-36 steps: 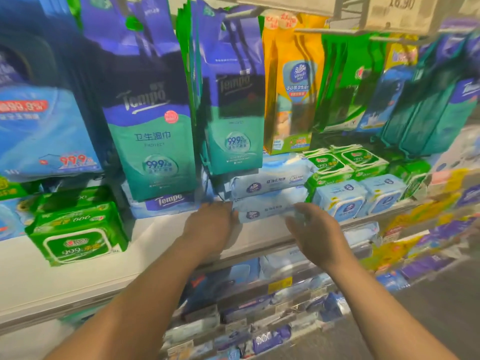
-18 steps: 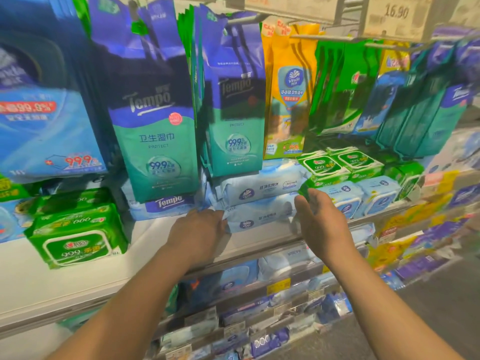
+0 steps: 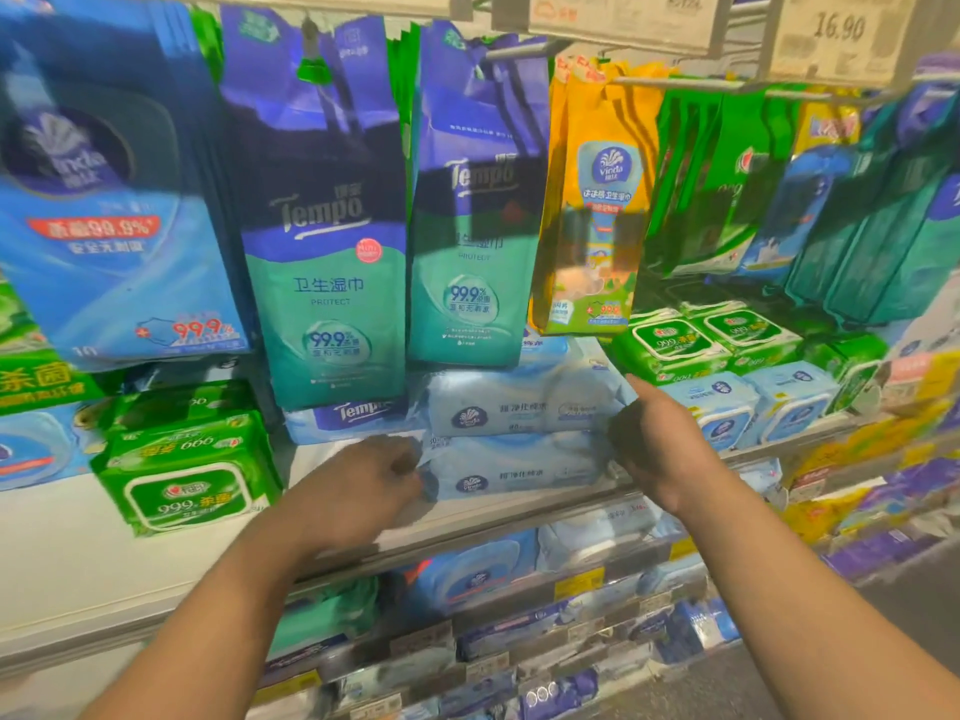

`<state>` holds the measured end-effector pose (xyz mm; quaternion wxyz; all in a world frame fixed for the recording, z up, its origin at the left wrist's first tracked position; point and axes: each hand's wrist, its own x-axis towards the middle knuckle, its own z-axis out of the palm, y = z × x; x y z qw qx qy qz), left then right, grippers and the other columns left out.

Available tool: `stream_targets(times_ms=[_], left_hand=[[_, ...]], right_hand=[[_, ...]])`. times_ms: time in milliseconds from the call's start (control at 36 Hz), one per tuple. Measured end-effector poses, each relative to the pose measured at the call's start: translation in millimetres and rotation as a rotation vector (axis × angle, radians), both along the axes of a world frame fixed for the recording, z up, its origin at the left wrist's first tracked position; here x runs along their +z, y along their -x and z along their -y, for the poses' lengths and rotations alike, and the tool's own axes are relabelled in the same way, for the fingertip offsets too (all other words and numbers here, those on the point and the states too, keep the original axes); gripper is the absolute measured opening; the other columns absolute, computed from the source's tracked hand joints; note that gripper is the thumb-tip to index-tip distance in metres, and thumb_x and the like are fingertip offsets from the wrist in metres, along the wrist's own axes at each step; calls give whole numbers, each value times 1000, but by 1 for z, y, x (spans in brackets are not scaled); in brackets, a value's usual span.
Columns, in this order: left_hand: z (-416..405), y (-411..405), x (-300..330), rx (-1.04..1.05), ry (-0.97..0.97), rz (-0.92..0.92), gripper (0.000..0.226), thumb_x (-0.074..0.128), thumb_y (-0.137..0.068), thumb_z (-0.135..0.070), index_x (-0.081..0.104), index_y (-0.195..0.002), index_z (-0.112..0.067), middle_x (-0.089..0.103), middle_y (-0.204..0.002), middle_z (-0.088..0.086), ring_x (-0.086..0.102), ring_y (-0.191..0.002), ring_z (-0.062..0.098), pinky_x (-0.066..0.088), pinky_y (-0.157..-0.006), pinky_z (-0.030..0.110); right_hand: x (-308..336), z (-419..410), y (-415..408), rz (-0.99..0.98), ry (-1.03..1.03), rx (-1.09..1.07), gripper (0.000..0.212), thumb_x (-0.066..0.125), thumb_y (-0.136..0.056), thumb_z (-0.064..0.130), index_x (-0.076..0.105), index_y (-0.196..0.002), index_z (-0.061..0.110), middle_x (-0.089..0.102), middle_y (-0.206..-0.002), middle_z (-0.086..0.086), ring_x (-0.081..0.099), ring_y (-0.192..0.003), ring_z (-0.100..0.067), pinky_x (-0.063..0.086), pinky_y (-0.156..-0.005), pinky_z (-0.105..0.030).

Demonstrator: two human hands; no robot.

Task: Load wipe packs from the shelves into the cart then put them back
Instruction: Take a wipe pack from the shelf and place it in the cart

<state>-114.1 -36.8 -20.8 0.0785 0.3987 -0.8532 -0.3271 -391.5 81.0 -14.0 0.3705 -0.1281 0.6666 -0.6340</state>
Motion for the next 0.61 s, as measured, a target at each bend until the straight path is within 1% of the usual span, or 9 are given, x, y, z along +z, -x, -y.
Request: stream_targets(times_ms=[83, 139, 194, 278, 361, 444, 500, 528, 611], left_hand=[[-4, 12, 12, 288, -434, -373, 21, 60, -74, -28, 61, -78, -7, 63, -78, 3, 58, -69, 22, 50, -80, 36], [-2, 22, 14, 478, -720, -592, 9, 56, -86, -20, 58, -82, -12, 51, -79, 13, 46, -65, 23, 43, -67, 34], [2, 33, 15, 536, -898, -682, 25, 56, -83, -36, 59, -98, -16, 56, -94, 16, 53, -73, 26, 42, -65, 34], [5, 48, 20, 549, -963, -825, 36, 49, -98, -44, 66, -110, -15, 69, -117, 18, 64, -101, 32, 53, -87, 48], [3, 60, 21, 557, -1006, -880, 40, 39, -106, -39, 68, -89, -16, 76, -97, 14, 68, -89, 29, 55, -80, 38], [-2, 69, 19, 529, -1032, -836, 46, 34, -107, -42, 72, -98, -18, 78, -95, 10, 73, -90, 31, 60, -83, 49], [-8, 72, 22, 564, -1038, -810, 42, 34, -108, -31, 73, -96, -17, 78, -85, 9, 76, -75, 28, 64, -68, 46], [-11, 74, 23, 580, -1048, -816, 42, 35, -107, -25, 74, -102, -12, 78, -88, 11, 77, -77, 30, 64, -69, 48], [-15, 77, 26, 596, -1071, -856, 43, 34, -107, -21, 69, -127, -7, 74, -113, 20, 71, -107, 41, 60, -83, 56]], right_hand=[[1, 11, 4, 103, 52, -22, 39, 59, -94, 38, 68, -124, 14, 64, -103, -12, 59, -89, -27, 54, -87, -36], [5, 15, 1, 136, 86, 18, 49, 60, -92, 47, 69, -127, 15, 71, -114, -11, 66, -106, -28, 50, -103, -43], [8, 19, -1, 166, 129, 91, 38, 49, -100, 46, 72, -114, 19, 74, -104, -7, 70, -96, -24, 55, -89, -38], [10, 25, -3, 183, 163, 179, 39, 46, -99, 49, 75, -101, 23, 75, -88, -3, 72, -79, -24, 54, -75, -37], [13, 30, -9, 175, 151, 225, 51, 50, -93, 57, 74, -122, 22, 75, -101, -6, 71, -90, -27, 56, -80, -38], [13, 34, -14, 162, 141, 223, 54, 52, -91, 60, 74, -122, 21, 74, -96, -6, 70, -84, -27, 54, -81, -39], [14, 35, -21, 160, 159, 202, 44, 53, -92, 53, 81, -101, 21, 73, -88, -6, 70, -76, -26, 53, -78, -38], [15, 34, -24, 152, 165, 193, 42, 51, -93, 48, 82, -87, 20, 73, -81, -5, 70, -68, -25, 53, -73, -35], [17, 29, -30, 189, 160, 146, 46, 49, -96, 38, 73, -61, 18, 64, -56, 0, 61, -46, -17, 47, -50, -22]])
